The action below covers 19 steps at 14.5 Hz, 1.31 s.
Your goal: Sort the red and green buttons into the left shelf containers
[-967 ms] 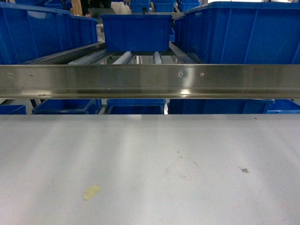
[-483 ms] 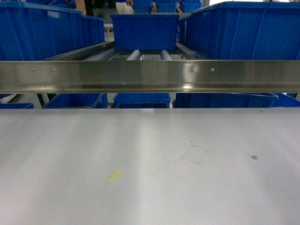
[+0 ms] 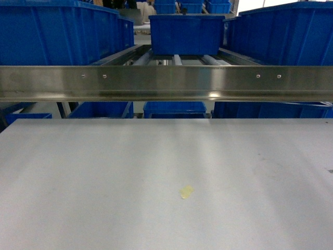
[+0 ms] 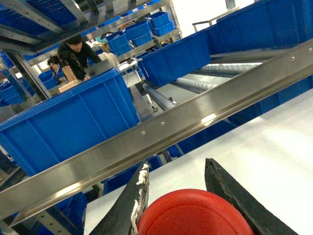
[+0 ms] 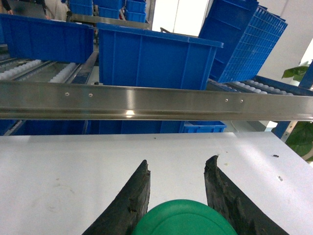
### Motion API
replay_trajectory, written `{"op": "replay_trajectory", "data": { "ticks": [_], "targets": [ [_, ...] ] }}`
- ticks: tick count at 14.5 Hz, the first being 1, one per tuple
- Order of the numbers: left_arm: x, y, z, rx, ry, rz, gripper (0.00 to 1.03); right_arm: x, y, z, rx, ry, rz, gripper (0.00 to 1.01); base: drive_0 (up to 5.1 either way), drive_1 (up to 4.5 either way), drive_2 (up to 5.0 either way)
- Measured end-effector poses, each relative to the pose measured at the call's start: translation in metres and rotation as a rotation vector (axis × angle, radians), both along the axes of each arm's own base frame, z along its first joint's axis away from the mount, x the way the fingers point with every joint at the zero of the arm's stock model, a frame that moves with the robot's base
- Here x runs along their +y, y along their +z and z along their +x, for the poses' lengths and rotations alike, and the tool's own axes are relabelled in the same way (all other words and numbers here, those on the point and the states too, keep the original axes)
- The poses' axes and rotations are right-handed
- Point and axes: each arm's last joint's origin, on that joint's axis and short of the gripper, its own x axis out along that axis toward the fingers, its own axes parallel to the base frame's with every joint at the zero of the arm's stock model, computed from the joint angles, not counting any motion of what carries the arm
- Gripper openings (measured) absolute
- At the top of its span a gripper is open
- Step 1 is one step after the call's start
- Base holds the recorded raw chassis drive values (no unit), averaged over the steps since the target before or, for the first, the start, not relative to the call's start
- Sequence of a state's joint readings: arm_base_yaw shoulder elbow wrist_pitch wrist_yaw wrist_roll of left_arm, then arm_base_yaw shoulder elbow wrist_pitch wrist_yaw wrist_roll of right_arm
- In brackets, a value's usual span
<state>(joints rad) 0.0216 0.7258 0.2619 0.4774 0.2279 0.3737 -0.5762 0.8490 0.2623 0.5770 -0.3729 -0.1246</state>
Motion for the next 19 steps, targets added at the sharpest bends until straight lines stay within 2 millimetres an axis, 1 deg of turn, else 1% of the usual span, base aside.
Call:
{"op": "replay_trajectory", "data": {
  "ticks": [19],
  "targets": [
    [0.0,-0.0003,0.0001,0.002,0.0,0.0,0.29,0.0,-0.0001,0.0,0.0,0.001,0.0,0.3,-5.0,2.45,2.5]
  ]
}}
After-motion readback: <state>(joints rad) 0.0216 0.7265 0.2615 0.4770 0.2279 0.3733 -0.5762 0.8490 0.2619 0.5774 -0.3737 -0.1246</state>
